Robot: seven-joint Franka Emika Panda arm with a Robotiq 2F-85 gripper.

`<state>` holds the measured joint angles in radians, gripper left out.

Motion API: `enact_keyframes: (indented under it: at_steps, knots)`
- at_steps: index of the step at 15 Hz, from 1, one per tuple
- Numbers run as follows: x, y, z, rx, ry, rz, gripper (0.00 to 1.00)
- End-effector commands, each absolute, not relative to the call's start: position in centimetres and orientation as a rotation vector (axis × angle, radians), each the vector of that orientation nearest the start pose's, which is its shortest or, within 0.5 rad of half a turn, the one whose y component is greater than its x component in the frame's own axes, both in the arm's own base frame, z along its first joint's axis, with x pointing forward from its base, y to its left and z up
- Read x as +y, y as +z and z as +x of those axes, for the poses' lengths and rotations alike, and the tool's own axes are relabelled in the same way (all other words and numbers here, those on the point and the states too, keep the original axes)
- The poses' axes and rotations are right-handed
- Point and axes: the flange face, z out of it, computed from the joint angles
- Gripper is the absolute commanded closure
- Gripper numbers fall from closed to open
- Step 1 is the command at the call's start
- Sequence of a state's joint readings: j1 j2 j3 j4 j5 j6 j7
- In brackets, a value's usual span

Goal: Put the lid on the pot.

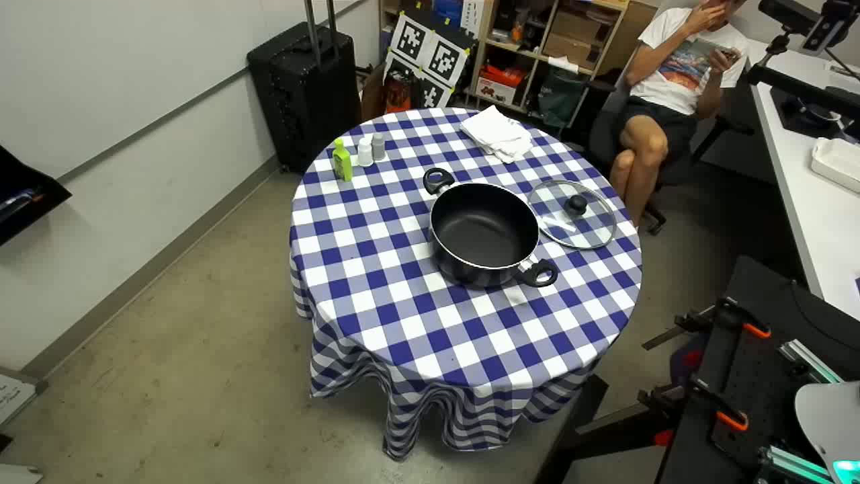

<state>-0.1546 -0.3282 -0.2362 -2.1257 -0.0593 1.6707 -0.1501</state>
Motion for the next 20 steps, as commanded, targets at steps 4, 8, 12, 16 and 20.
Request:
enact_keyframes:
  at_steps: [4,8,12,16,20]
  knots:
    - [-18.4,53.2,40.6,0.328,0.195,-3.066,0.00]
    - [-18.4,53.2,40.6,0.328,0.195,-3.066,0.00]
    - [-18.4,53.2,40.6,0.328,0.195,-3.066,0.00]
    - [-18.4,53.2,40.6,0.328,0.195,-3.066,0.00]
    - [-19.7,51.9,42.6,0.332,0.154,-3.056,0.00]
